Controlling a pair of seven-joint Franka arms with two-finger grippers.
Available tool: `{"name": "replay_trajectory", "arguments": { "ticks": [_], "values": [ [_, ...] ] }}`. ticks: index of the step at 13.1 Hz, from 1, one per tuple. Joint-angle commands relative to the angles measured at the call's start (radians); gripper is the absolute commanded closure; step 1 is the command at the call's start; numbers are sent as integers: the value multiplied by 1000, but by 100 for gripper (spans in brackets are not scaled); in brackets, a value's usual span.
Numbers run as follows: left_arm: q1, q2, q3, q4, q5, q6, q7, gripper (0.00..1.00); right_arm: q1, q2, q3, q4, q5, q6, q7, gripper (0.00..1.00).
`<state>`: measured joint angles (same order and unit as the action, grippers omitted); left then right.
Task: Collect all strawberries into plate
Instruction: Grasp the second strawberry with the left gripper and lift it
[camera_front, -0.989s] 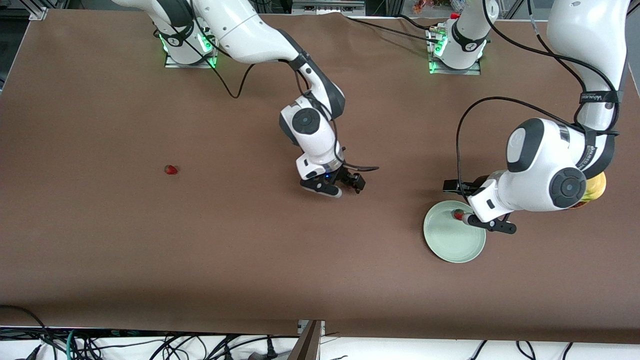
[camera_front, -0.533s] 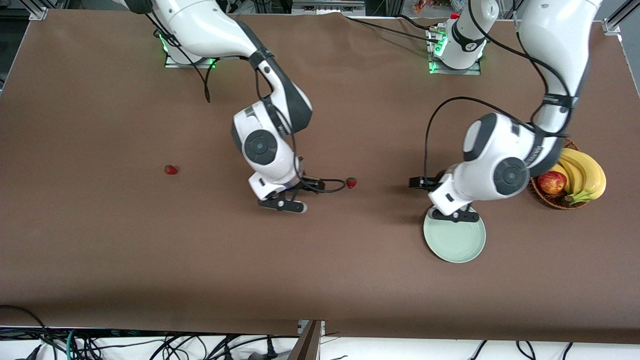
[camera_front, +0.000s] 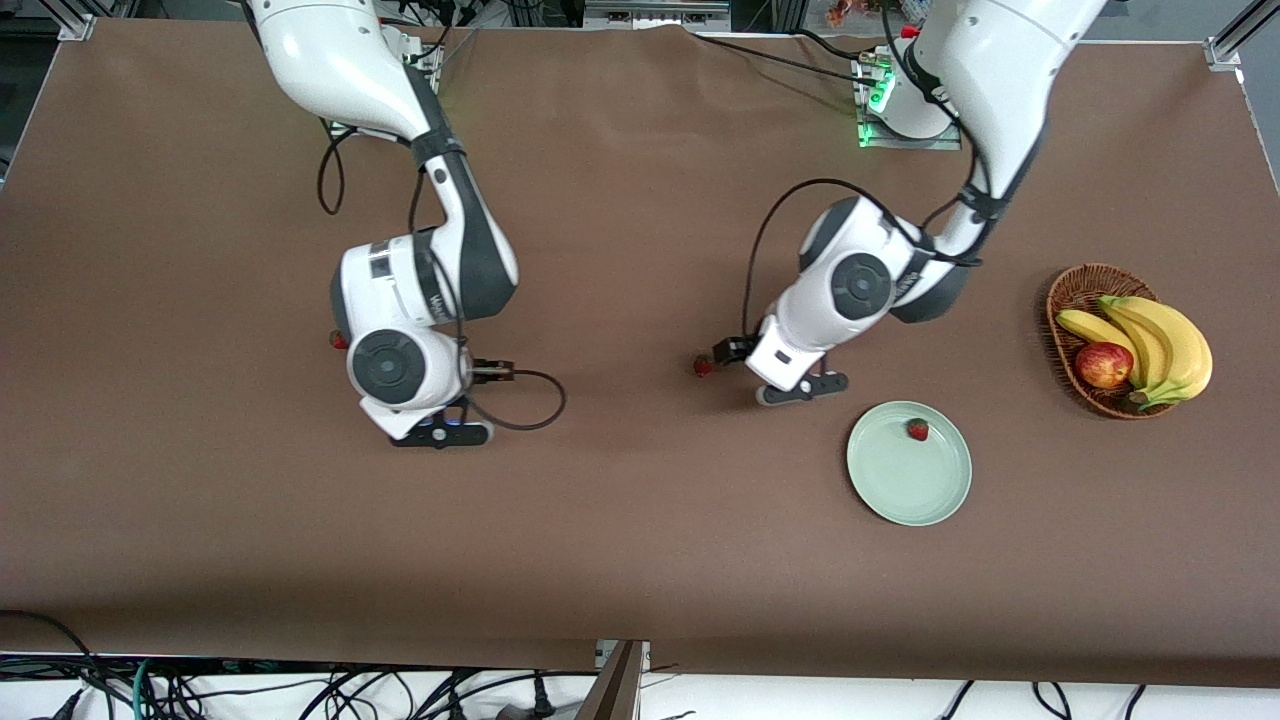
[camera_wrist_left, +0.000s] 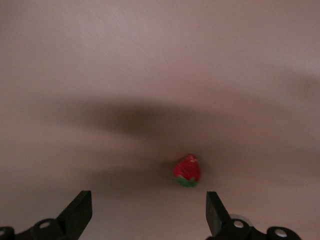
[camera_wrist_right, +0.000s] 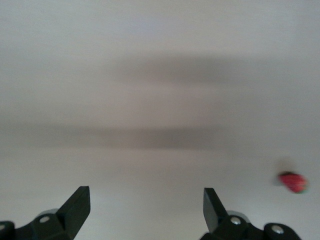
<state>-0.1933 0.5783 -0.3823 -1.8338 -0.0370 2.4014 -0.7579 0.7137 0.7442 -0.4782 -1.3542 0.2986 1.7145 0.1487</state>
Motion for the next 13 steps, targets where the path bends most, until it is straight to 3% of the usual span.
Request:
{"name": "replay_trajectory", "arguments": {
  "ticks": [1, 6, 10, 11, 13],
  "values": [
    [-41, 47, 11, -10, 78, 100, -115, 0, 13, -52, -68, -129, -9, 16, -151, 0],
    [-77, 107, 11, -7, 299, 156, -320, 0, 13, -83, -105, -290, -6, 144, -270, 0],
    [-84, 115, 11, 1, 312, 159, -350, 0, 10, -111, -134, -419, -4, 277, -409, 0],
    [-84, 117, 11, 1, 312, 162, -356, 8, 4, -111, -141, -424, -4, 277, -434, 0],
    [-84, 117, 11, 2, 312, 162, -356, 57, -2, -112, -145, -463, -4, 305, -478, 0]
  ]
}}
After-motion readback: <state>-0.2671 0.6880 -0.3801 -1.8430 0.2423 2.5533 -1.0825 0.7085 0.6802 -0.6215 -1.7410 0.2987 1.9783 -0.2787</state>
